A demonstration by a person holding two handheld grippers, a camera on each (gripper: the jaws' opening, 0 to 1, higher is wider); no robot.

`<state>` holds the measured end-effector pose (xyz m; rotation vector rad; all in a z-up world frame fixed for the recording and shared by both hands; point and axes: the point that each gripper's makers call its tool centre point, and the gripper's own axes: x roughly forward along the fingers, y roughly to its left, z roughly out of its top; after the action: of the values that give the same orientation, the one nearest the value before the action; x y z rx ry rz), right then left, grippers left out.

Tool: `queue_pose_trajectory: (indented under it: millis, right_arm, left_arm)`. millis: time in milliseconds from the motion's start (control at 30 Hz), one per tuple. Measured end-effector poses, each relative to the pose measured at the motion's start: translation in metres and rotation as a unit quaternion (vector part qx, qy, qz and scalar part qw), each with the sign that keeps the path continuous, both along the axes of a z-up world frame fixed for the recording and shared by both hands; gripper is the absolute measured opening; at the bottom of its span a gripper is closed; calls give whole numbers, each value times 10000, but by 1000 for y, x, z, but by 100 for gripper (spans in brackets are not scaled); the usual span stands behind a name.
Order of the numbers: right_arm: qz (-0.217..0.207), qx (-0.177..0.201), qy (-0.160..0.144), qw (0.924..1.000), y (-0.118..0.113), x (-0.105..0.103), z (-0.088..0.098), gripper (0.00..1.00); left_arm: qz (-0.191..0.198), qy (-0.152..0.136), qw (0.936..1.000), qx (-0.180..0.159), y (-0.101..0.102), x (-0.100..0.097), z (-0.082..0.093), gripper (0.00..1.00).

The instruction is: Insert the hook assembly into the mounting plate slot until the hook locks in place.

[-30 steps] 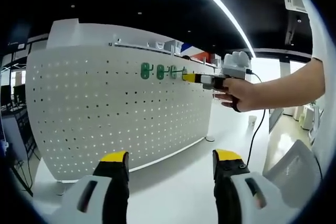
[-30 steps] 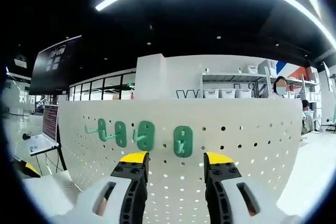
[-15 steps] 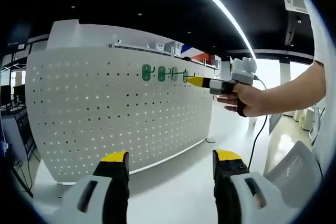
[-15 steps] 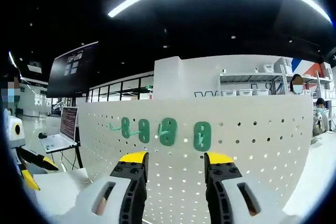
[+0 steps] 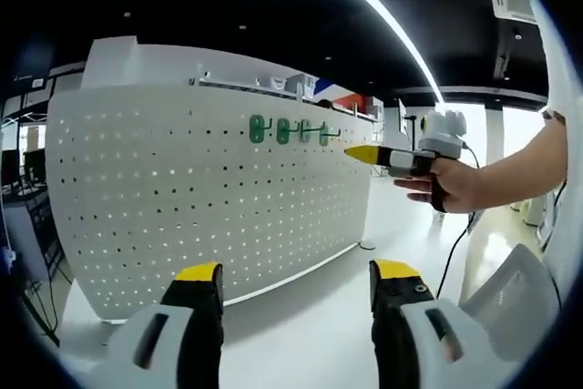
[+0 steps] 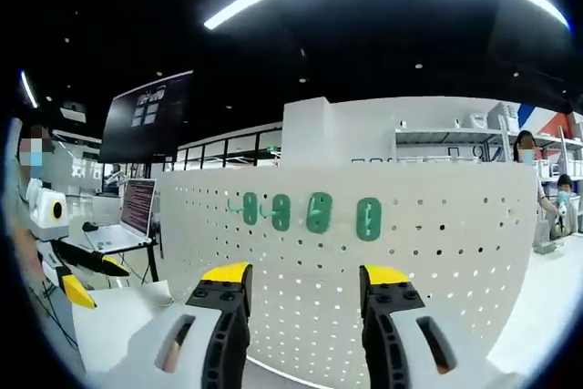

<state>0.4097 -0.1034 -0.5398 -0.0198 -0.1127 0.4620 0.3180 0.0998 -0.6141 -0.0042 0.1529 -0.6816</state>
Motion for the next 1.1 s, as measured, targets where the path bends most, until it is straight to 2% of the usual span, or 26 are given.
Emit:
queue_pose_trajectory:
  millis: [300, 633, 1100]
  right_arm:
    - [58, -38, 87, 9999, -5, -22, -11, 47]
    - [128, 113, 135, 9998, -6, -44, -19, 47]
    - [235, -12, 277, 9993, -6, -69, -34, 51]
  left_arm:
    - [59, -91, 9999, -24, 3, 2, 7, 68]
    - [120, -93, 9999, -9, 8, -2, 8, 69]
    - [175, -136, 9998, -3, 16, -7, 8, 71]
